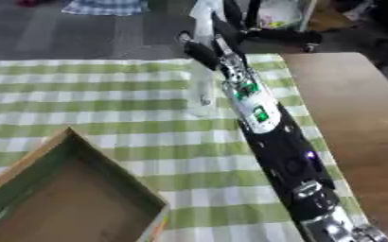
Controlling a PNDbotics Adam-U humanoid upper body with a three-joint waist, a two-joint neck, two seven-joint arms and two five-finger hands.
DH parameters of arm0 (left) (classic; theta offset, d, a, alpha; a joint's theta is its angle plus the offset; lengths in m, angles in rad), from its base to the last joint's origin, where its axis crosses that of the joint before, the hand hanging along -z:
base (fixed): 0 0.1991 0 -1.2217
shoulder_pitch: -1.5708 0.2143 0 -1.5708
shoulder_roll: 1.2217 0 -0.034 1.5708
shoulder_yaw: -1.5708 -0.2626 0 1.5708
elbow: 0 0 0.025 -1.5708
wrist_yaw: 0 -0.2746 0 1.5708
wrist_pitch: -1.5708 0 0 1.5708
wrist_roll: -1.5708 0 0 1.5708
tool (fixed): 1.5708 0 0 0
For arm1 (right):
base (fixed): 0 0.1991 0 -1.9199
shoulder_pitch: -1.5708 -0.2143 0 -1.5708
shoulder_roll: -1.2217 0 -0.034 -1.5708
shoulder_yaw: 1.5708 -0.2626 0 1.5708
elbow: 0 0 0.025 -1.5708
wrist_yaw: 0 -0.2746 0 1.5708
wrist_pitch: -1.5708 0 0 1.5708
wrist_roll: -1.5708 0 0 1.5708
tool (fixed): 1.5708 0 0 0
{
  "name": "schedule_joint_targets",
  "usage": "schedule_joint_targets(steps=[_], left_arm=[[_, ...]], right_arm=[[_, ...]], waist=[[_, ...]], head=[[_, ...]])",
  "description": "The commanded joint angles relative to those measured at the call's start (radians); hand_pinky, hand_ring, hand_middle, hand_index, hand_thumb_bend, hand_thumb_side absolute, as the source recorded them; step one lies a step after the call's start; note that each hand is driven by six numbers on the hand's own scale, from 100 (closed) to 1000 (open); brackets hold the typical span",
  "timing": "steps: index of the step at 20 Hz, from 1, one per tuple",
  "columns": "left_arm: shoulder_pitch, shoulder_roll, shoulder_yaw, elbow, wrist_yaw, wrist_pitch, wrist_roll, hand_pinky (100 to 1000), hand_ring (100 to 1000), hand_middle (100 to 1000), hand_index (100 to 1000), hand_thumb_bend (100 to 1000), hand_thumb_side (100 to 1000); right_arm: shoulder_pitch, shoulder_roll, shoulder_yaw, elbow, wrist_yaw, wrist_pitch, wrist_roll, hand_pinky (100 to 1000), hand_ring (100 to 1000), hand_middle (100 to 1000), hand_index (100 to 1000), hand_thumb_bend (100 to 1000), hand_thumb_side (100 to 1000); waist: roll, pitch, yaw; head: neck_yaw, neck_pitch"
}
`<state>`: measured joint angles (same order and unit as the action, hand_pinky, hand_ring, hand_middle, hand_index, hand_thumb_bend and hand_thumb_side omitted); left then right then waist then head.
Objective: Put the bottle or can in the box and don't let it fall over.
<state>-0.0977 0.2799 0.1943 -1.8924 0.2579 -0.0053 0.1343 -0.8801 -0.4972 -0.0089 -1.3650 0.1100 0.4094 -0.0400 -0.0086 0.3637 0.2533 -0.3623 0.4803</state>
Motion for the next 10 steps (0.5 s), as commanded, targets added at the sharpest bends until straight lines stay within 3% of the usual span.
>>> schedule_joint_targets(steps=[1, 10], left_arm=[[-0.002, 0.012, 0.002, -0.009, -0.004, 0.000, -0.004, 1000, 657, 822, 800, 178, 866], [0.000, 0.010, 0.002, -0.007, -0.003, 0.001, -0.005, 1000, 658, 822, 799, 178, 866]], right_arm=[[-0.017, -0.017, -0.008, -0.006, 0.007, -0.001, -0.002, 966, 1000, 1000, 1000, 100, 604], [0.004, -0.013, -0.009, -0.003, 0.006, 0.004, 0.001, 964, 1000, 1000, 1000, 100, 586]], waist=[[0.002, -0.014, 0.001], [0.004, -0.014, -0.003]], head=[[0.001, -0.013], [0.003, -0.011]])
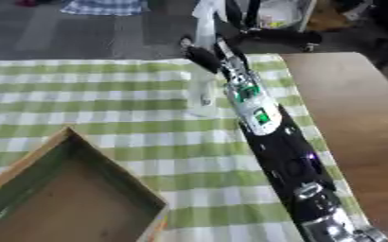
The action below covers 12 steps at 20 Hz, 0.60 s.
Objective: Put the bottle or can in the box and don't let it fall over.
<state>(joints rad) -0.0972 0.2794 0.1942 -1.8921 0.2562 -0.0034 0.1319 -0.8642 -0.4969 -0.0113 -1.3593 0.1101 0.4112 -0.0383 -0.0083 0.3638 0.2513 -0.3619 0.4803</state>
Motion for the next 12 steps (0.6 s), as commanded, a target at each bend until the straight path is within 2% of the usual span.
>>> schedule_joint_targets(steps=[1, 7, 8, 9, 12], left_arm=[[-0.001, 0.011, 0.002, -0.008, -0.001, -0.002, -0.003, 1000, 658, 822, 799, 178, 866], [-0.004, 0.010, 0.002, -0.009, -0.001, -0.002, -0.005, 1000, 661, 823, 800, 177, 866], [-0.005, 0.010, 0.002, -0.009, -0.001, -0.002, -0.005, 1000, 661, 823, 800, 181, 863], [-0.005, 0.011, 0.002, -0.010, -0.001, -0.002, -0.005, 1000, 661, 823, 800, 177, 866], [-0.007, 0.010, 0.001, -0.010, -0.001, -0.002, -0.007, 1000, 662, 824, 800, 178, 866]], right_arm=[[-0.008, -0.012, -0.006, -0.009, 0.006, 0.003, 0.000, 964, 1000, 1000, 1000, 100, 589], [0.010, -0.005, -0.006, -0.010, 0.006, 0.003, 0.007, 965, 1000, 1000, 1000, 100, 625], [0.013, -0.004, -0.005, -0.010, 0.007, 0.003, 0.008, 965, 1000, 1000, 1000, 100, 592], [0.016, -0.003, -0.005, -0.009, 0.008, 0.003, 0.010, 966, 1000, 1000, 1000, 100, 621], [0.027, 0.000, -0.003, -0.006, 0.012, 0.002, 0.016, 966, 1000, 1000, 1000, 100, 628]], waist=[[0.003, -0.014, -0.001], [0.004, -0.011, 0.002], [0.004, -0.010, 0.002], [0.004, -0.010, 0.002], [0.003, -0.009, 0.003]], head=[[0.002, -0.011], [0.004, -0.014], [0.004, -0.014], [0.004, -0.014], [0.005, -0.015]])
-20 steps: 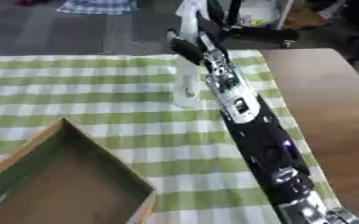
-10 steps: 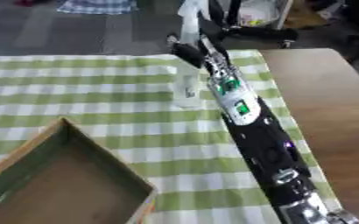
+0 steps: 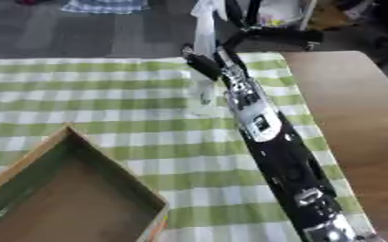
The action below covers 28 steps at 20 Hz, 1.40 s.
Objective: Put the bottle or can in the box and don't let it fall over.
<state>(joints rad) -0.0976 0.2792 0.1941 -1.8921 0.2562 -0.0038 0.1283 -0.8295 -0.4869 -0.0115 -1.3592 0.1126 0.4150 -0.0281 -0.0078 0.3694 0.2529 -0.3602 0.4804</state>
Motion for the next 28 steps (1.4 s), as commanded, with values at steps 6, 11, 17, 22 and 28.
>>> schedule_joint_targets(steps=[6, 11, 17, 22, 28], left_arm=[[-0.008, 0.009, 0.001, -0.010, -0.002, -0.001, -0.007, 1000, 662, 824, 800, 177, 866], [-0.009, 0.008, 0.001, -0.011, -0.002, -0.001, -0.008, 1000, 663, 824, 800, 179, 864], [-0.010, 0.008, 0.001, -0.011, -0.002, -0.001, -0.009, 1000, 663, 825, 800, 176, 864], [-0.010, 0.007, 0.001, -0.011, -0.002, -0.001, -0.010, 1000, 664, 825, 800, 176, 864], [-0.009, 0.006, 0.000, -0.011, -0.003, -0.001, -0.011, 1000, 664, 826, 800, 176, 864]], right_arm=[[0.008, 0.001, -0.002, 0.003, 0.014, -0.005, 0.013, 966, 1000, 1000, 1000, 100, 634], [0.022, 0.010, -0.002, 0.011, 0.016, -0.005, 0.016, 966, 1000, 1000, 1000, 100, 615], [0.040, 0.016, 0.002, 0.017, 0.017, -0.007, 0.020, 965, 1000, 1000, 1000, 100, 612], [0.047, 0.021, 0.003, 0.023, 0.010, -0.011, 0.024, 964, 1000, 1000, 1000, 100, 607], [0.046, 0.023, 0.001, 0.029, -0.002, -0.012, 0.024, 962, 1000, 1000, 1000, 100, 557]], waist=[[0.003, -0.013, 0.004], [0.005, -0.014, 0.003], [0.007, -0.016, 0.000], [0.008, -0.015, 0.000], [0.007, -0.014, 0.000]], head=[[0.005, -0.018], [0.005, -0.022], [0.005, -0.024], [0.004, -0.026], [0.004, -0.025]])
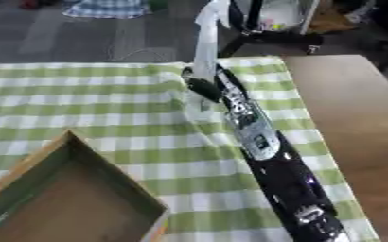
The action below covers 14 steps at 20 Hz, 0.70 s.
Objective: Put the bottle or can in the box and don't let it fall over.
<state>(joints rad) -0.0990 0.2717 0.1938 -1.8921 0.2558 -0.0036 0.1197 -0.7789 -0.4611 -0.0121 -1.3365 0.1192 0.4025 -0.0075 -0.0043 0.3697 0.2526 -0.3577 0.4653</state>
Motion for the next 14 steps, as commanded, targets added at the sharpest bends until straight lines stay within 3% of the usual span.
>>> schedule_joint_targets(steps=[1, 11, 14], left_arm=[[-0.008, 0.013, 0.000, -0.011, -0.002, -0.001, -0.003, 1000, 664, 826, 800, 176, 865], [-0.007, 0.011, -0.001, -0.011, -0.004, 0.001, -0.005, 1000, 665, 825, 800, 173, 862], [-0.006, 0.011, -0.001, -0.011, -0.004, 0.000, -0.005, 1000, 665, 825, 800, 174, 863]], right_arm=[[-0.005, -0.003, 0.001, 0.006, -0.013, 0.000, 0.001, 962, 1000, 1000, 1000, 100, 537], [-0.023, 0.002, -0.010, 0.011, -0.140, 0.016, -0.077, 967, 1000, 968, 926, 100, 213], [-0.028, 0.000, -0.010, 0.017, -0.179, 0.027, -0.121, 987, 1000, 923, 856, 100, 175]], waist=[[0.004, -0.014, 0.000], [0.004, -0.013, -0.002], [0.004, -0.013, -0.001]], head=[[0.002, -0.010], [0.001, -0.010], [0.001, -0.010]])
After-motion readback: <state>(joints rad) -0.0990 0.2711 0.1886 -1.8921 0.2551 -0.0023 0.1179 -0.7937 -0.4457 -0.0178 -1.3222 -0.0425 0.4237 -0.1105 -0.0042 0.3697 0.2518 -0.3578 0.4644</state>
